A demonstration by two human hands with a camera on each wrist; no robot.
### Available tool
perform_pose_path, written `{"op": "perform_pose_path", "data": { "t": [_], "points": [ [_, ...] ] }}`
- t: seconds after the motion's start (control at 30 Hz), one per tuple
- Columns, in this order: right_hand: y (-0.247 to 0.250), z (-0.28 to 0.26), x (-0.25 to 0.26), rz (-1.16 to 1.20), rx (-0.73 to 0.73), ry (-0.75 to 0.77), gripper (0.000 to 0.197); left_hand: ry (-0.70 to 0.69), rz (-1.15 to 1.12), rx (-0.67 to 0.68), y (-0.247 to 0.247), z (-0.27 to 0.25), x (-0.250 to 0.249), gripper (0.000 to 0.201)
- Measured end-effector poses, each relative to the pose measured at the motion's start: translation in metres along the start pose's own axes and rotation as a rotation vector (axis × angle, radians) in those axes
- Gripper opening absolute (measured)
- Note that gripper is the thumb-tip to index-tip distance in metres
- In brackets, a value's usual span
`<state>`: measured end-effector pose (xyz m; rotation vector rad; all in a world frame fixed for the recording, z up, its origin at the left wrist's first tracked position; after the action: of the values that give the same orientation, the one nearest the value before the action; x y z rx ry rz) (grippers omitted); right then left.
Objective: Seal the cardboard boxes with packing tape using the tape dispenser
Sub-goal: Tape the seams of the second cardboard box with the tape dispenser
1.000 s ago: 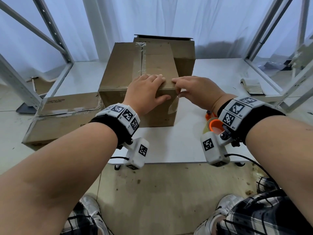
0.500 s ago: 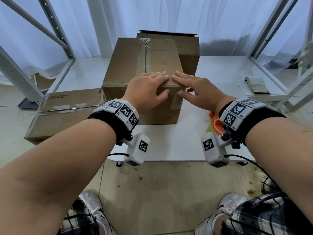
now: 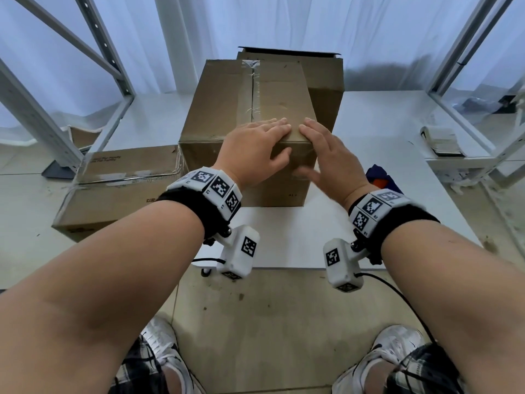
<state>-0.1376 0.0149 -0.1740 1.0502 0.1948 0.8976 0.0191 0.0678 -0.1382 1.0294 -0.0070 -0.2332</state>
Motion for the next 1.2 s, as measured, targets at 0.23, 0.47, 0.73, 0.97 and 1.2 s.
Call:
{"op": "perform_pose_path", "data": {
  "t": [0.23,0.47,0.73,0.97,1.2],
  "points": [
    [0.009,0.004,0.005,-0.214,0.075,0.092,0.078,0.005,0.011,-0.005,0.0,-0.002,-0.001,0.049],
    [0.023,0.013,-0.002,0.022,-0.056,0.076,0.046,-0.017,0.014,-0.004,0.0,0.0,0.002,0.048],
    [0.008,0.01,-0.002,0.086,0.027,-0.025,0.06,-0.04,0.04,-0.063,-0.004,-0.006,0.004,0.042],
    [0.013,0.012,-0.007,0.158,-0.037,-0.039,0.04,-0.078,0.229,-0.029,-0.011,-0.019,0.016,0.049],
    [0.003,0.004,0.004,0.087,0.108,-0.1,0.067,0.197,0.218,0.048,0.017,-0.043,0.071,0.059]
  ]
}}
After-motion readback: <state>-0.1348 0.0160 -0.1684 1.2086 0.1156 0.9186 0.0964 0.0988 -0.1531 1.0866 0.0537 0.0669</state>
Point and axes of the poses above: each hand's wrist, its own z-axis towards the middle knuckle, its own y-axis out of the back of the hand, x = y × z, the point moved 3 cm from there along z, towards the middle knuckle, and after that the axes turned 6 degrees about -x, right-handed, at the moved point
